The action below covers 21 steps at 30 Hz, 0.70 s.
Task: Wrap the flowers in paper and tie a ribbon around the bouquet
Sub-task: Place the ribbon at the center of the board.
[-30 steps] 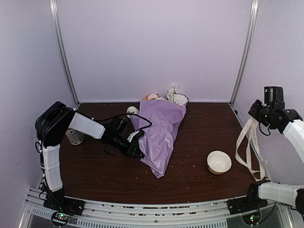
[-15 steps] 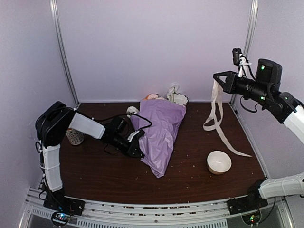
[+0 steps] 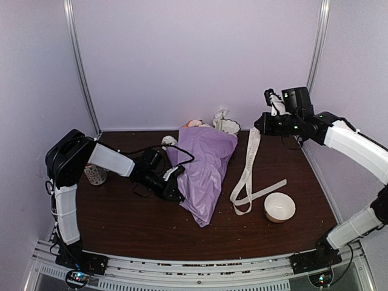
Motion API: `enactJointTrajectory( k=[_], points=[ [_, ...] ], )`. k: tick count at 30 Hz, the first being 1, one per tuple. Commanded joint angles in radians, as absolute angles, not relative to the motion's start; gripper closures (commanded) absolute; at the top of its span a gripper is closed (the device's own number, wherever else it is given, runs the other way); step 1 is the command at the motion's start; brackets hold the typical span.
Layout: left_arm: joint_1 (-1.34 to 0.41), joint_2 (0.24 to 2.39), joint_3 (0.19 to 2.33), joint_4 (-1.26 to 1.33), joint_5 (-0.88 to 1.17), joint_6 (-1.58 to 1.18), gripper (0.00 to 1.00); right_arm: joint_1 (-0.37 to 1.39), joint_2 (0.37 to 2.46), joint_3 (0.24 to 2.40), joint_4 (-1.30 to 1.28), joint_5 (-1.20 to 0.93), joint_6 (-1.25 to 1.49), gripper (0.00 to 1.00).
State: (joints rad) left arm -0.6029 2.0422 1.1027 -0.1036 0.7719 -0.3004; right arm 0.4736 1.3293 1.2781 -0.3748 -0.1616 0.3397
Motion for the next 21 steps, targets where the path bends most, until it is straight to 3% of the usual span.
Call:
enactJointTrajectory(
  k=[1,2,3,4,6,10,17,21],
  points=[
    [-0.600,2.080,1.107,-0.143,0.692,-0.279,1.00,0.459,1.450,1.394,-0.575,0.073,0.334,0.78],
    [-0.600,2.078,1.107,-0.144,0.691,-0.278,1.00,0.448,1.485,1.422,-0.621,0.110,0.338,0.69],
    [-0.601,2.078,1.107,-0.144,0.690,-0.278,1.00,0.435,1.527,1.457,-0.667,0.148,0.346,0.47],
    [-0.600,2.076,1.106,-0.146,0.689,-0.277,1.00,0.422,1.571,1.489,-0.723,0.172,0.352,0.38],
    [-0.601,2.075,1.109,-0.148,0.688,-0.274,1.00,0.401,1.648,1.559,-0.855,0.205,0.369,0.30],
    [-0.601,2.072,1.108,-0.149,0.686,-0.273,1.00,0.428,1.696,1.542,-0.891,0.235,0.341,0.29],
    [-0.601,2.075,1.110,-0.149,0.686,-0.272,1.00,0.574,1.705,1.417,-0.824,-0.006,0.266,0.45],
    [-0.601,2.080,1.112,-0.149,0.686,-0.273,1.00,0.703,1.753,1.393,-0.794,-0.106,0.222,0.44]
  ],
)
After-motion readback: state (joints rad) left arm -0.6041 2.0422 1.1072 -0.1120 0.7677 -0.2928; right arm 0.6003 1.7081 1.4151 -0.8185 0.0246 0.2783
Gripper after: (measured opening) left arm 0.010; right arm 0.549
